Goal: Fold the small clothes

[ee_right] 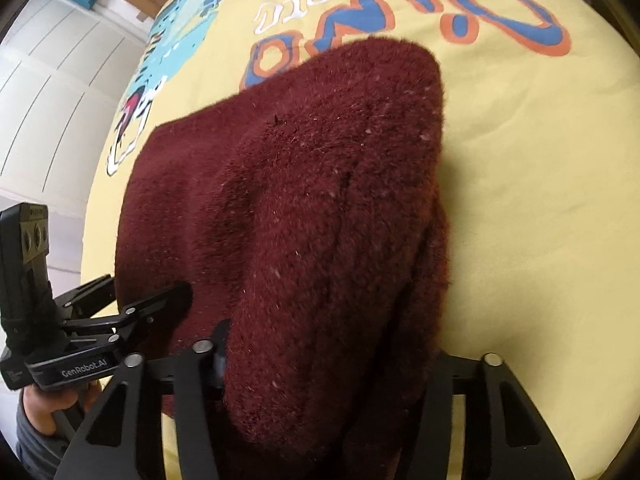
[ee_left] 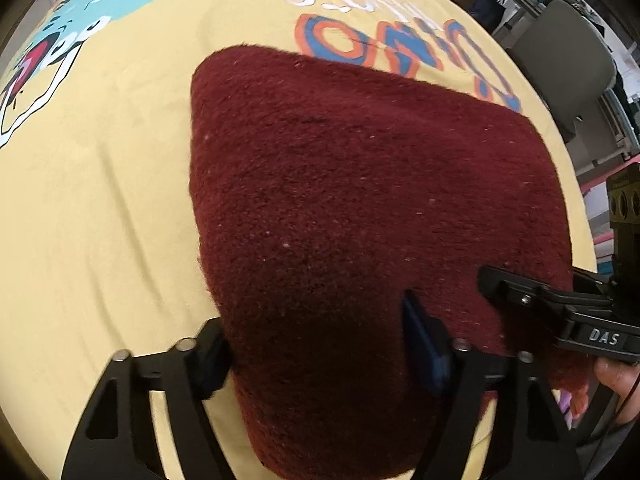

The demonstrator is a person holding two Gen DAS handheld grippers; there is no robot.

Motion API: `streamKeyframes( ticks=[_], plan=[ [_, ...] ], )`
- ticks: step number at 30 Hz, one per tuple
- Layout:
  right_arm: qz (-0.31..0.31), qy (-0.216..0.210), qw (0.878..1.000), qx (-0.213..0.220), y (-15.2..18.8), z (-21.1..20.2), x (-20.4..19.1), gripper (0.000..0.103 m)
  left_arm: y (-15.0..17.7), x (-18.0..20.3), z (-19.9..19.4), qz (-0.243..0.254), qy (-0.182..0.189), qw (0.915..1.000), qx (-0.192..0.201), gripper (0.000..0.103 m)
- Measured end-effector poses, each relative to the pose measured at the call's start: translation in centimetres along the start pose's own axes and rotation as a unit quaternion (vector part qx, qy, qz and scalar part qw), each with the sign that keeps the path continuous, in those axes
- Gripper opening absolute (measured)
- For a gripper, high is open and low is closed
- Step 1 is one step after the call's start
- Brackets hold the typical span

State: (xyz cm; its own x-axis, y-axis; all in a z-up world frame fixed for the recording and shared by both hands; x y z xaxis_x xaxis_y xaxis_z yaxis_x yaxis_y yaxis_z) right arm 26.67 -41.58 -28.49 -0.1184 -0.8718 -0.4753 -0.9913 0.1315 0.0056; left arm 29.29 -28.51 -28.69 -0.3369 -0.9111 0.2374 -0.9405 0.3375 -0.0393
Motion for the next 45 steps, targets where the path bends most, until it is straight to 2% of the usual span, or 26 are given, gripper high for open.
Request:
streamKeyframes(
  ticks=[3,6,8,12,17,20,24,27,29,32,38,41,42,44,45],
  plan=[
    [-0.004,0.015,1.000,0.023,-0.1,-1.7,-0.9,0.045,-0.2,0.6,-1.4,0.011,0.004,0.9998,0.016,0.050],
    [-0.017,0.024,0.999,0.037,-0.4,-3.4,-2.8,0.044,-0.4,0.9,-3.7,0.019,0.029,0.9989,0.032,0.044],
    [-0.027,0.016,0.998,0.046,-0.5,-4.4,-4.1,0.044,-0.2,0.6,-5.5,0.023,0.040,0.9980,0.043,0.043],
    [-0.061,0.015,0.997,0.055,-0.9,-5.4,-7.9,0.044,0.0,-1.5,-8.9,0.020,0.038,0.9965,0.071,0.043],
    [-0.085,0.009,0.995,0.048,-1.6,-3.4,-12.5,0.044,1.4,-5.5,-11.7,0.005,0.027,0.9954,0.091,0.043],
    [-0.088,0.011,0.995,0.035,-1.7,-1.3,-13.7,0.044,2.3,-7.6,-11.6,-0.011,0.023,0.9952,0.094,0.043],
    [-0.078,0.020,0.997,-0.008,-1.4,3.1,-14.1,0.045,3.5,-9.8,-9.5,-0.035,0.020,0.9959,0.081,0.043],
    [-0.073,0.035,0.997,-0.018,-1.2,4.8,-12.7,0.053,4.5,-10.6,-7.1,-0.042,0.021,0.9967,0.066,0.044],
    [-0.065,0.030,0.997,-0.017,-1.3,4.8,-12.1,0.062,5.0,-10.9,-6.3,-0.049,0.022,0.9959,0.073,0.049],
    [-0.072,0.050,0.996,-0.018,-1.2,4.4,-11.4,0.078,5.1,-11.2,-6.0,-0.064,0.025,0.9949,0.074,0.061],
    [-0.095,0.087,0.992,0.008,-0.5,2.3,-11.4,0.086,5.9,-13.1,-7.4,-0.085,0.027,0.9942,0.061,0.067],
    [-0.100,0.109,0.989,0.019,0.4,0.7,-11.1,0.089,6.9,-14.4,-9.4,-0.083,0.008,0.9943,0.067,0.087],
    [-0.105,0.113,0.988,0.028,0.8,0.1,-11.1,0.091,7.2,-14.8,-9.7,-0.082,0.002,0.9941,0.070,0.100],
    [-0.111,0.117,0.986,0.041,1.0,-0.3,-11.5,0.103,7.6,-14.8,-10.4,-0.079,-0.003,0.9940,0.076,0.102],
    [-0.113,0.115,0.986,0.044,1.4,-0.7,-11.5,0.103,7.9,-14.9,-10.9,-0.078,-0.004,0.9936,0.082,0.102]
  ],
)
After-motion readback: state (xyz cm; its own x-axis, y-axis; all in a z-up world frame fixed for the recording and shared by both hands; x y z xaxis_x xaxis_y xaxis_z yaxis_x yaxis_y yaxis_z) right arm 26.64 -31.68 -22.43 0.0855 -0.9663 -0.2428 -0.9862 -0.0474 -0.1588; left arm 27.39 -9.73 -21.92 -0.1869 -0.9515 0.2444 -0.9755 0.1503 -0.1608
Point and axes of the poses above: each gripper's, at about its wrist camera, not at the fingertips, and z roughly the way its jaws point, x to its right, y to its underside, the point moved 10 cm from there along z, roughly the way its jaws point, and after that the axes turned 10 degrees about -x, right-handed, at the moved point
